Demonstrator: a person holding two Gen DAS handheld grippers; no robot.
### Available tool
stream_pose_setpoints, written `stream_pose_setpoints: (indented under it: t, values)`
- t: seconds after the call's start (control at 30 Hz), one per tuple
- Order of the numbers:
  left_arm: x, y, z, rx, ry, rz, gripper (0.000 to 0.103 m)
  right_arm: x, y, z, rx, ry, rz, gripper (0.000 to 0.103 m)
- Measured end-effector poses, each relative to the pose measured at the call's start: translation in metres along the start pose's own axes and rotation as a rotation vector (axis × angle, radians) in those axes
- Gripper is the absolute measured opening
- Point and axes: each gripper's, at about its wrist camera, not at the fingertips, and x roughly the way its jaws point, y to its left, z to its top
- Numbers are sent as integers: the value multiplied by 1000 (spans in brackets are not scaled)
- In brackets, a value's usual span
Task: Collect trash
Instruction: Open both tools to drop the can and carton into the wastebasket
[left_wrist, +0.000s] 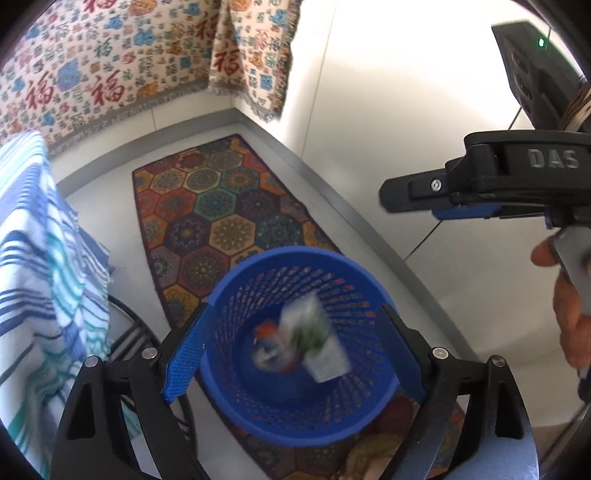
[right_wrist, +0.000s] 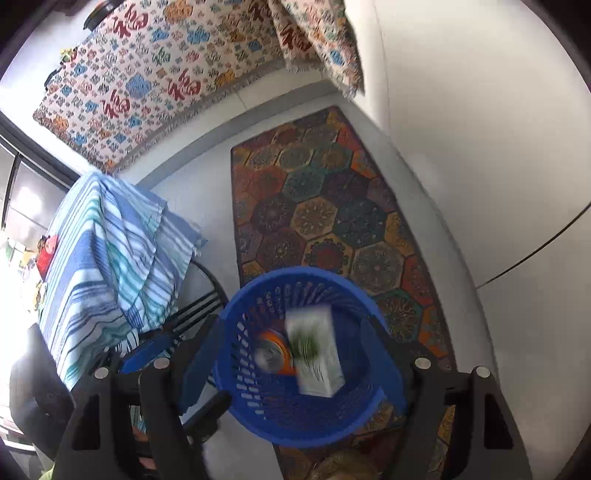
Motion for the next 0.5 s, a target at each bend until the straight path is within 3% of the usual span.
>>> stream_pose_setpoints:
  t: [0.2, 0.33, 0.5]
  values:
    - [-69, 2, -6, -23, -153, 57, 98, -41, 19, 5, -51, -160, -77, 78]
    - [-108, 8, -10, -17, -163, 81, 101, -67, 38, 5, -105, -266, -108, 78]
    - [-156, 36, -31, -92, -177, 101, 103, -85, 72, -4, -171, -340, -86, 78]
